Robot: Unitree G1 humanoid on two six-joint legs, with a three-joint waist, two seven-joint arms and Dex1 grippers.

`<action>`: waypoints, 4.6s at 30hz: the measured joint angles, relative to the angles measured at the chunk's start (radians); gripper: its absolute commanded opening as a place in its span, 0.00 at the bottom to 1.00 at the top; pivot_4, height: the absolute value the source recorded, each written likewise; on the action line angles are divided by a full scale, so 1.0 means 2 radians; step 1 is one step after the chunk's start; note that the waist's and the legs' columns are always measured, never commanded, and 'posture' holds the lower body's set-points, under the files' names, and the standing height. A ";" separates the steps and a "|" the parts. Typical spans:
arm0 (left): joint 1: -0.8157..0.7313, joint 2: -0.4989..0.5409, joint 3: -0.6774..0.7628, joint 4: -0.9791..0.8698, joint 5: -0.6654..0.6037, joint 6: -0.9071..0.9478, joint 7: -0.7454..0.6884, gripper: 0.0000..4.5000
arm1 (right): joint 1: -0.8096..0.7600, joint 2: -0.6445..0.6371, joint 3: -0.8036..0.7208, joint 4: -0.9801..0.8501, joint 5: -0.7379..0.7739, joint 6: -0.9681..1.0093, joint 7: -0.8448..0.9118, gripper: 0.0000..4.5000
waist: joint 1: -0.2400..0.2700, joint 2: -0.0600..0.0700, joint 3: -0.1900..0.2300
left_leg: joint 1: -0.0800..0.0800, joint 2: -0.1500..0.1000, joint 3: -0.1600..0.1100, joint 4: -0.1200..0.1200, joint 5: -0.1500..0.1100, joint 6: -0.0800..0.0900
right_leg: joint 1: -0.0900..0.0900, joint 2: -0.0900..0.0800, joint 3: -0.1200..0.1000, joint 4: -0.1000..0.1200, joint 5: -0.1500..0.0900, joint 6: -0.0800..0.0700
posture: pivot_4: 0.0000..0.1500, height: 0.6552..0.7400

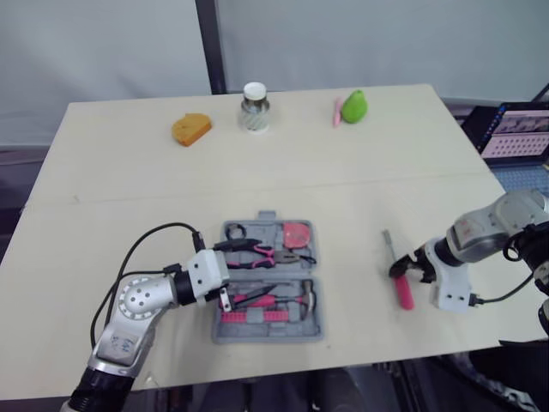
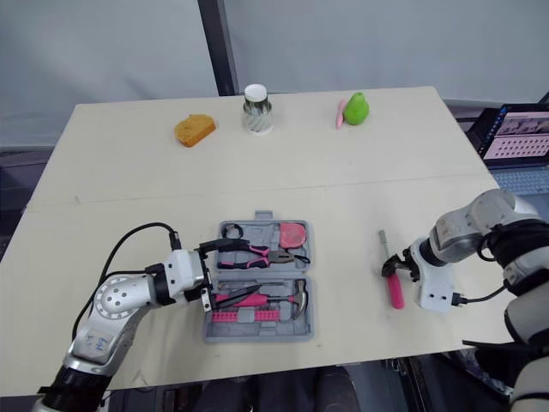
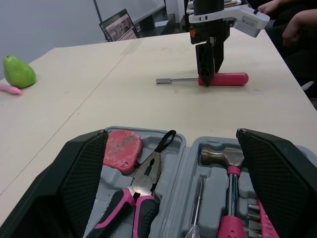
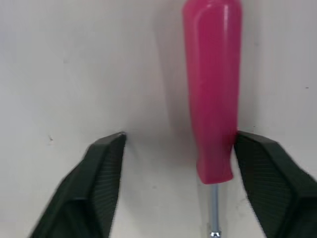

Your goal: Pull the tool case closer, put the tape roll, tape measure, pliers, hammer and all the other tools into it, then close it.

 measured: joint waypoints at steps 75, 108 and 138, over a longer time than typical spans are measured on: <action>0.023 -0.006 -0.017 -0.020 0.003 0.011 0.014 1.00 | 0.276 0.097 -0.468 -0.353 0.869 1.476 0.190 0.88 | 0.030 0.001 0.000 | -0.001 -0.001 -0.002 0.002 0.000 0.000 | 0.001 0.000 0.000 0.000 0.000 0.000 | 1.00 1.00; 0.057 0.042 0.140 0.040 -0.039 0.087 0.043 1.00 | 0.525 0.061 -0.671 -0.328 0.935 1.032 0.361 0.99 | 0.030 0.001 0.000 | 0.000 -0.001 -0.001 0.001 0.000 0.000 | 0.002 0.000 -0.001 -0.001 0.000 0.000 | 1.00 1.00; 0.068 0.063 0.097 0.010 -0.035 0.042 -0.034 1.00 | 0.625 0.229 -0.650 -0.495 0.929 0.977 0.144 0.99 | 0.030 0.001 0.000 | 0.001 -0.001 0.000 0.000 0.000 0.000 | 0.002 0.000 0.001 -0.001 0.000 0.000 | 1.00 1.00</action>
